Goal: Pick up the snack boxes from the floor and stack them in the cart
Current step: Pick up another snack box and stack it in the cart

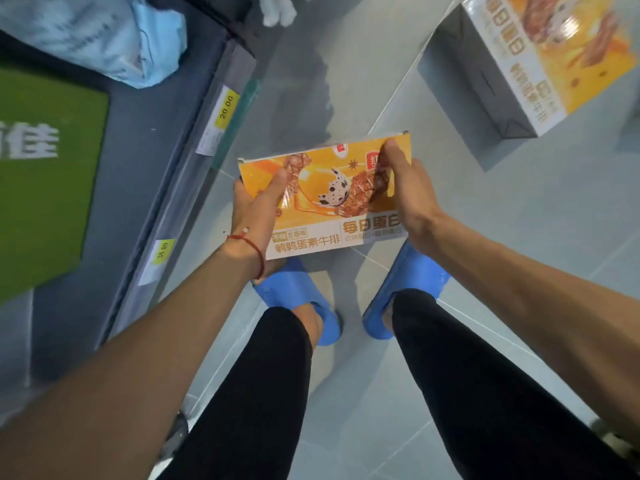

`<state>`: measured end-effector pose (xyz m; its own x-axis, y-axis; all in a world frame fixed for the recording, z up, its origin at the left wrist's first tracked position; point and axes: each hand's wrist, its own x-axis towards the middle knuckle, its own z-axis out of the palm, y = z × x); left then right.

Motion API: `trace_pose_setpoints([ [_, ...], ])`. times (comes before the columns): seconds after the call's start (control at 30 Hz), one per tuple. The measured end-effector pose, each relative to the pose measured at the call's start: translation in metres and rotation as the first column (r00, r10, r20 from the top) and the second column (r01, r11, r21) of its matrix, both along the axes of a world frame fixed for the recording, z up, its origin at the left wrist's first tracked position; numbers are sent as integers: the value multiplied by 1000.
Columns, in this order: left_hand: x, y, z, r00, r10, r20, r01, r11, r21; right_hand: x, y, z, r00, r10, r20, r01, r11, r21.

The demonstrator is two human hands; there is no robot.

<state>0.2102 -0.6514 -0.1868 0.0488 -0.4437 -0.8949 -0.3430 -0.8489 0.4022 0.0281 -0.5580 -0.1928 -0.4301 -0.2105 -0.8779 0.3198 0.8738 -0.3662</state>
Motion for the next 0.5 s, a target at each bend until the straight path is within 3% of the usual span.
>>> trace_pose_setpoints([
  [0.23, 2, 5, 127, 1000, 21, -17, -21, 1000, 6, 15, 14, 137, 999, 0, -47, 4, 997, 80],
  [0.5, 9, 16, 292, 997, 37, -62, -38, 999, -11, 44, 51, 308, 968, -250, 0, 250, 968, 10],
])
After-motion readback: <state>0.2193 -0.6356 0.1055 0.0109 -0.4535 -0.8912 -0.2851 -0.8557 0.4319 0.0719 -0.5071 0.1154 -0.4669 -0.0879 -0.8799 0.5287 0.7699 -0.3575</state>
